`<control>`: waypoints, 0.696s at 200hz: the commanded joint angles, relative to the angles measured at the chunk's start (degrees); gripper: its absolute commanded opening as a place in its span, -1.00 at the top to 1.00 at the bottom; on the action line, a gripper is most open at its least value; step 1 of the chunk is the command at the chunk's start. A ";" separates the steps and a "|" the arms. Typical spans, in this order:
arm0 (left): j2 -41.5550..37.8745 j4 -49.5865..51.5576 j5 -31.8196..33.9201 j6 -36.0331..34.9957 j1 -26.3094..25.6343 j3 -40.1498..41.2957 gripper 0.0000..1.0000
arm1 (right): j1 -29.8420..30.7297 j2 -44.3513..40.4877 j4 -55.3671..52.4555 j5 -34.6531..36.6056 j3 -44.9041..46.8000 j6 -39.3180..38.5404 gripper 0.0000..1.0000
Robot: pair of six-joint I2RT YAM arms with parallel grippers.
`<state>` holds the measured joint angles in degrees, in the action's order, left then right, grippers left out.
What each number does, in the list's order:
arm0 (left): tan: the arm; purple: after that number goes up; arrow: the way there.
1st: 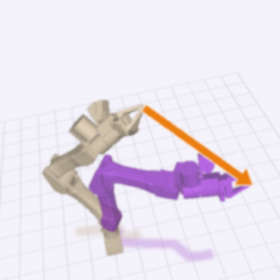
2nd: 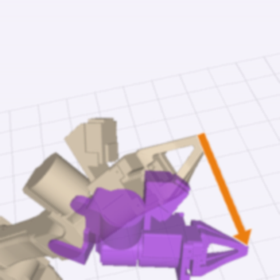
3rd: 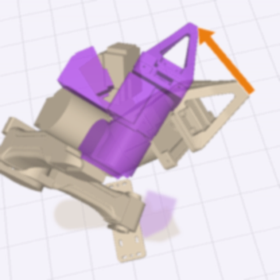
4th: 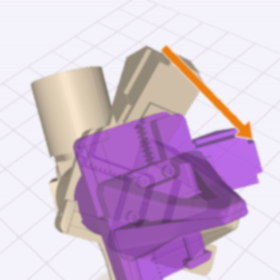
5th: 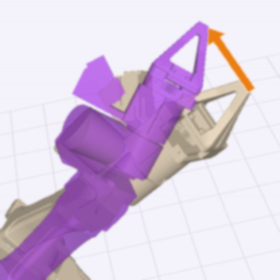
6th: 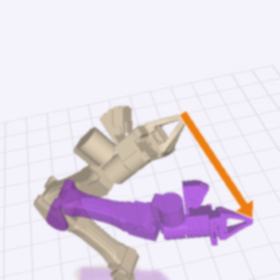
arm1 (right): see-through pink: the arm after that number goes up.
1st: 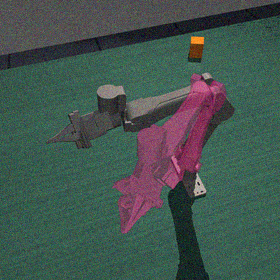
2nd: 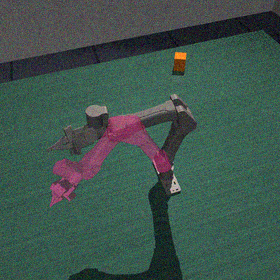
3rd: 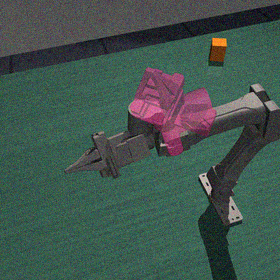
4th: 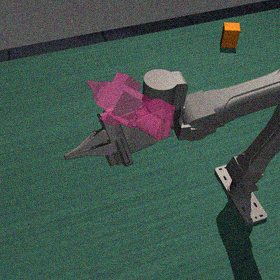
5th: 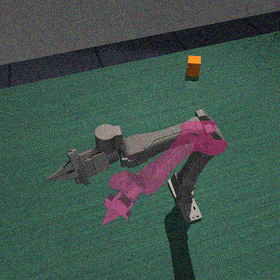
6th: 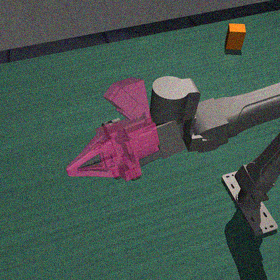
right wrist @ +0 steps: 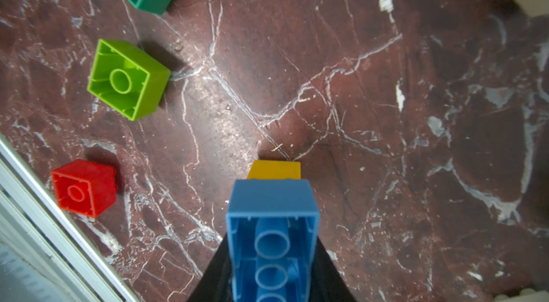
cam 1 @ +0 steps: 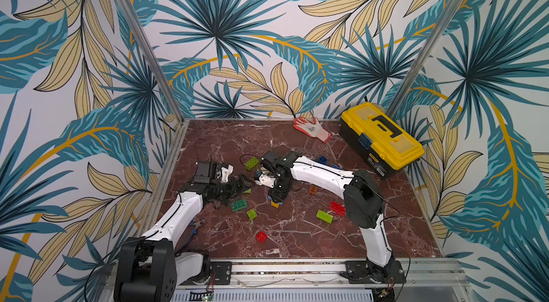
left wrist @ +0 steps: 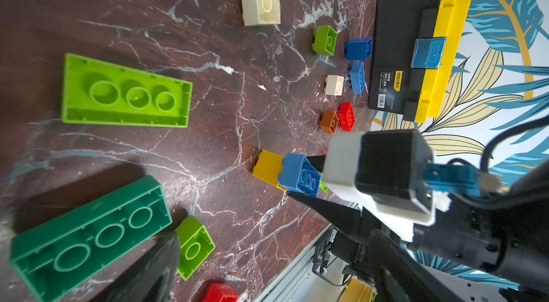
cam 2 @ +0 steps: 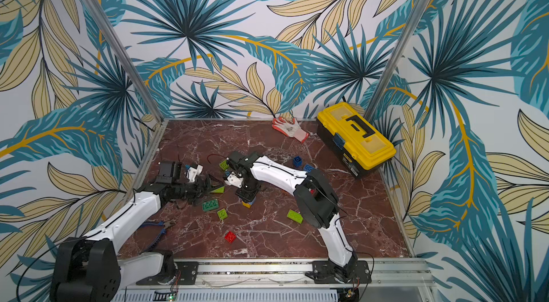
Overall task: Assemble a carrot with lego
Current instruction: Assemble the lego brick with the lego brick.
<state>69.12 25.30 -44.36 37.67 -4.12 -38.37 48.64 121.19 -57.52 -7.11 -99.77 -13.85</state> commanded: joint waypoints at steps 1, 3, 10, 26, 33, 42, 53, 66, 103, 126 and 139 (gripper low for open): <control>0.53 -1.11 -0.90 -1.30 0.08 0.68 -0.99 | 0.01 0.92 -1.24 0.42 -0.92 -0.89 0.47; 0.54 -1.13 -0.90 -1.29 0.08 0.67 -0.99 | 0.02 0.99 -1.23 0.37 -0.90 -0.87 0.47; 0.66 -1.13 -0.86 -1.33 0.08 0.66 -0.99 | 0.05 1.11 -1.05 0.26 -0.94 -0.87 0.47; 0.84 -1.20 -0.86 -1.37 0.03 0.67 -0.99 | 0.05 1.54 -1.27 0.22 -1.20 -1.06 0.47; 0.93 -1.24 -0.81 -1.42 0.08 0.66 -0.99 | 0.05 1.82 -1.36 0.25 -1.35 -1.13 0.47; 1.01 -1.24 -0.82 -1.45 0.01 0.64 -0.99 | 0.05 2.01 -1.67 0.39 -1.48 -1.26 0.47; 0.93 -1.23 -0.79 -1.48 0.08 0.63 -0.99 | 0.21 2.20 -1.96 0.80 -1.57 -1.27 0.47; 0.93 -1.16 -0.60 -1.39 0.08 0.66 -0.99 | 0.39 2.38 -2.40 1.29 -1.56 -1.28 0.47; 0.76 -1.15 -0.33 -1.42 0.12 0.58 -0.99 | 1.47 4.12 -3.70 3.97 -2.25 -0.76 0.47; 0.58 -1.13 -0.19 -1.49 0.08 0.66 -0.99 | 1.89 5.58 -4.35 5.30 -2.45 -0.28 0.47; 0.50 -1.13 -0.19 -1.42 0.08 0.75 -0.99 | 2.16 6.30 -4.75 6.22 -2.45 -0.04 0.48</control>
<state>69.80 25.04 -44.38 37.30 -4.12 -38.37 49.98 123.28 -59.96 -3.49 -102.89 -14.17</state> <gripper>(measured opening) 0.995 0.341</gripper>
